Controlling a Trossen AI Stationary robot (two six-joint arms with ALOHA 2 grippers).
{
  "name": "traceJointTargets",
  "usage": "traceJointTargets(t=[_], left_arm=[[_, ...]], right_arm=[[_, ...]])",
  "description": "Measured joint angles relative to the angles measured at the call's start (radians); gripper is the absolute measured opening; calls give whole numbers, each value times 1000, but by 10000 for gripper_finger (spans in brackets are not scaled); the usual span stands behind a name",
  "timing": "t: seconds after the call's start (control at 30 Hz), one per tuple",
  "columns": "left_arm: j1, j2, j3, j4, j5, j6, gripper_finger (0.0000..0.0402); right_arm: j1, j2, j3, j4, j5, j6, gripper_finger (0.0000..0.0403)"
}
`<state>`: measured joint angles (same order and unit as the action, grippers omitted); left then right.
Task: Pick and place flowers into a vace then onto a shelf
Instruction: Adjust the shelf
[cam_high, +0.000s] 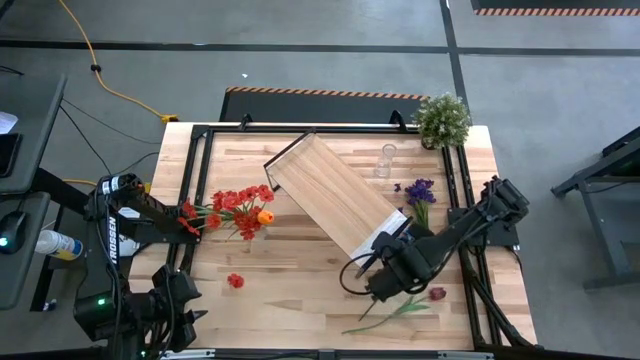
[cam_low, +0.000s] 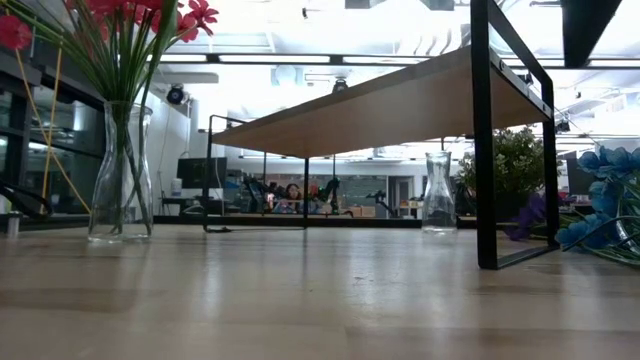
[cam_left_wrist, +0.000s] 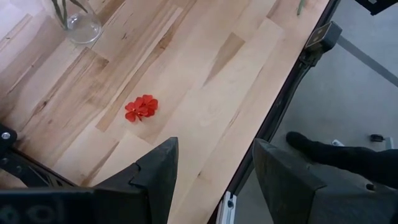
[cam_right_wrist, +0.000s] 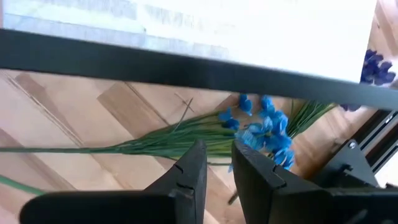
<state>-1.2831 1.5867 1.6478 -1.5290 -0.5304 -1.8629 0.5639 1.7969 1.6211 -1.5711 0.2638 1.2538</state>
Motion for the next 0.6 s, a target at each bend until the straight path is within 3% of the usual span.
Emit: traceJointTargets(t=[0.6], left_arm=[[0, 0, 0, -1, 26, 0, 239]], right_arm=[[-72, 0, 0, 0, 58, -107, 67]])
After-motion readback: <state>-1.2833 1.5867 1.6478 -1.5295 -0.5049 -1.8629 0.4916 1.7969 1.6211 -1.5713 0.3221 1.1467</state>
